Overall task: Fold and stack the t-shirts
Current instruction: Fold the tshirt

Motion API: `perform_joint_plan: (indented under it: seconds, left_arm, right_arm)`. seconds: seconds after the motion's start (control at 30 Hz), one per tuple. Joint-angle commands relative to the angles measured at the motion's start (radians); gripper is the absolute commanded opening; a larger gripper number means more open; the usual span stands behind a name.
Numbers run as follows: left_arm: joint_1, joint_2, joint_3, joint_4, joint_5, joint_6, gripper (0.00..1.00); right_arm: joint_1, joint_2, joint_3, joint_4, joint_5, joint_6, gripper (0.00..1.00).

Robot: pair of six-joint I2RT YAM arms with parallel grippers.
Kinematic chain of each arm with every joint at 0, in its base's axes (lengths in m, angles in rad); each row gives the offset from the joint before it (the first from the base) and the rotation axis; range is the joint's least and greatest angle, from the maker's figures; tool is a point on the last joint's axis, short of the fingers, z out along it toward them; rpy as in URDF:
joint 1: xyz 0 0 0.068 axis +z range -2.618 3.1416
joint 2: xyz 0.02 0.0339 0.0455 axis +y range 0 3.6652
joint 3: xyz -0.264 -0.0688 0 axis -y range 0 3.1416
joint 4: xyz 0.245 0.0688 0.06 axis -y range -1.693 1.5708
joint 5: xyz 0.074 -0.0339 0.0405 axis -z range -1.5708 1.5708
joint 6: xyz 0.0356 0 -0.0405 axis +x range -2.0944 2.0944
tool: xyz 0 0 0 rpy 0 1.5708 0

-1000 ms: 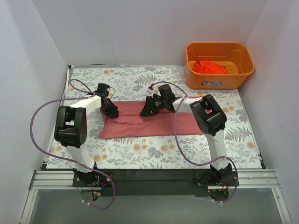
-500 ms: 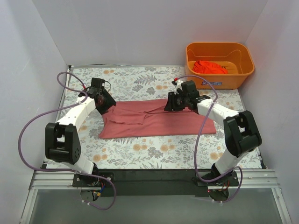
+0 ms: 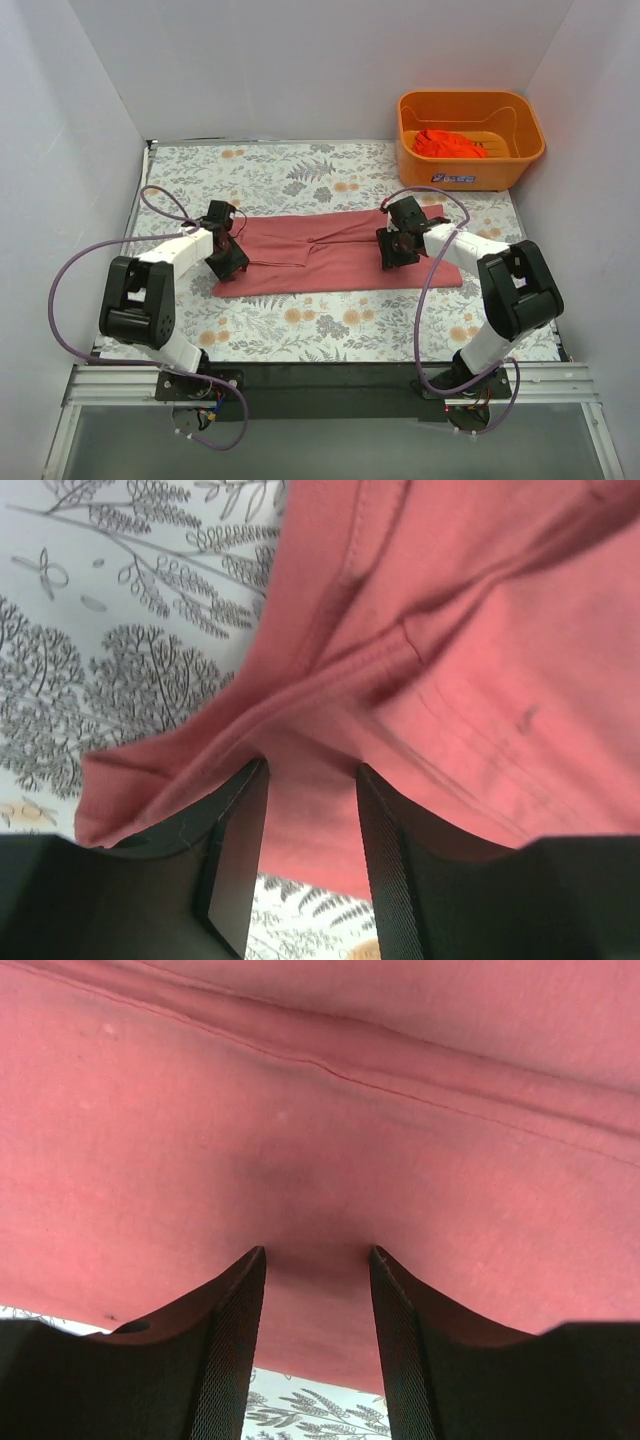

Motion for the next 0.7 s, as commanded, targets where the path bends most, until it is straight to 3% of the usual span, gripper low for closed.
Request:
perform_joint_plan:
  seconds: [0.0,0.2,0.33,0.4,0.5,0.57,0.67]
  left_arm:
    - [0.012,0.065,0.037,0.057,-0.061,0.000,0.39]
    - [0.032,0.363,0.296,0.008,-0.099,0.074,0.37]
    - [0.032,0.569,0.622,-0.062,-0.110,0.126,0.38]
    - [0.028,0.690,0.741,-0.098,-0.101,0.152,0.39]
    - [0.012,0.801,0.967,-0.153,-0.089,0.198,0.44]
    - [0.006,0.858,1.082,-0.162,-0.075,0.218,0.48]
    - [0.006,0.830,1.128,-0.115,-0.079,0.230,0.57]
  right_arm:
    - [0.031,0.009,-0.039,-0.076,0.006,-0.019,0.53]
    - [0.207,-0.075,-0.137,-0.175,-0.069,0.080,0.53]
    - [0.405,-0.113,-0.165,-0.195,-0.187,0.194,0.53]
    - [0.538,-0.094,-0.123,-0.171,-0.256,0.235,0.53]
    - [0.663,-0.031,-0.024,-0.183,-0.236,0.214,0.52]
    - [0.671,-0.011,0.042,-0.183,-0.238,0.200,0.53]
    - [0.653,-0.035,0.106,-0.208,-0.173,0.176,0.53]
